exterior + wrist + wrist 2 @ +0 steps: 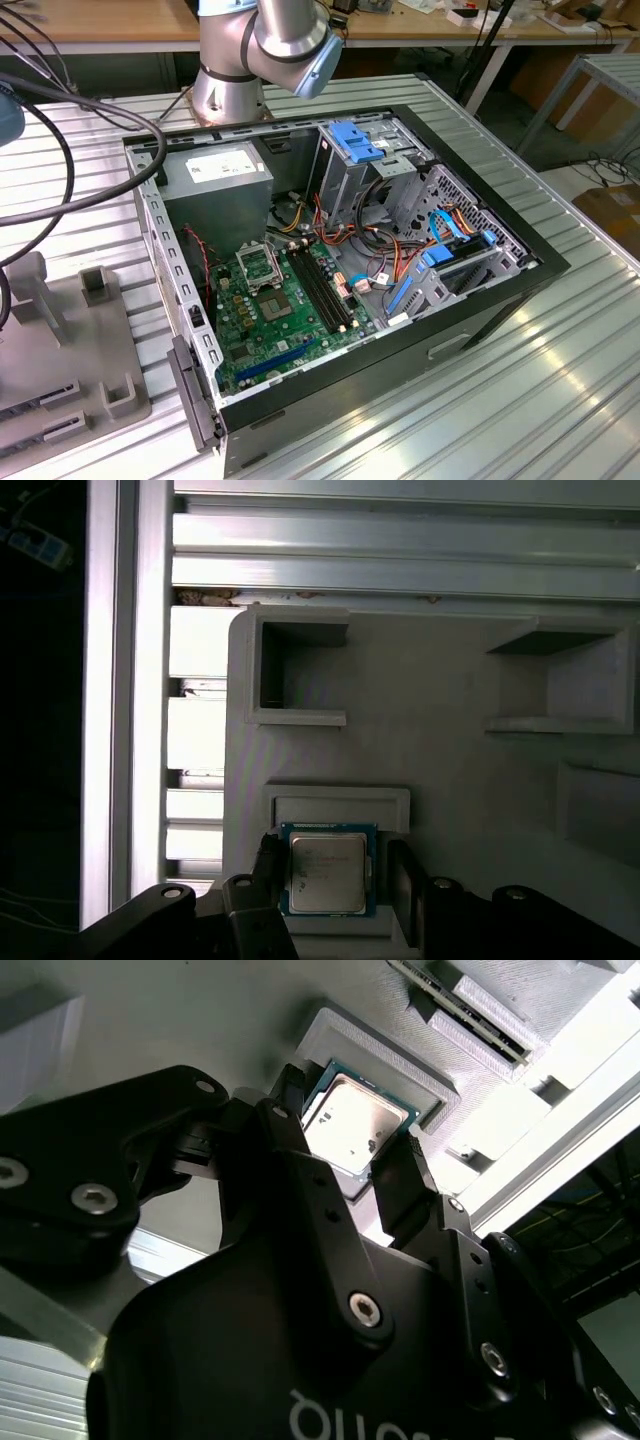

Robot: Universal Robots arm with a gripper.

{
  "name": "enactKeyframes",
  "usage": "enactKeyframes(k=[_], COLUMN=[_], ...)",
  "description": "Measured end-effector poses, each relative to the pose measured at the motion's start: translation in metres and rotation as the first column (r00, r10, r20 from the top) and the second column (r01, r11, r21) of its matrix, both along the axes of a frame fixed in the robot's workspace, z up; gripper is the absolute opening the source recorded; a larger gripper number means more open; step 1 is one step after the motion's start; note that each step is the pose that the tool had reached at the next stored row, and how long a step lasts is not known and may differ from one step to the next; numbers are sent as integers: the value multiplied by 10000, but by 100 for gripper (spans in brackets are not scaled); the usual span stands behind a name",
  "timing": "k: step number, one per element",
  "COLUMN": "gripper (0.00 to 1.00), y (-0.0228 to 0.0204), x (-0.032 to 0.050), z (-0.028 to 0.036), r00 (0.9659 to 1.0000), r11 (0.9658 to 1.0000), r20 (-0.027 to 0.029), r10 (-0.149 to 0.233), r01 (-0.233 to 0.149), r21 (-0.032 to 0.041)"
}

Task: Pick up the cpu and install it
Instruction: 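Pick up the cpu and move it towards the insertion slot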

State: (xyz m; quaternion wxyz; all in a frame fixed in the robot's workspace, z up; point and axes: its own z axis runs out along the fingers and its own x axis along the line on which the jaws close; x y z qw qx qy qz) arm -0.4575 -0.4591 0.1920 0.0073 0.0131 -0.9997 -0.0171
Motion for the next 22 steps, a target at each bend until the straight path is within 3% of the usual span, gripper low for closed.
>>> enactKeyframes(k=[22], gripper=[55], y=[0], x=[0], z=[7], r00=[10000], r11=[10000], r20=[-7], r10=[-31], r01=[31], r21=[1])
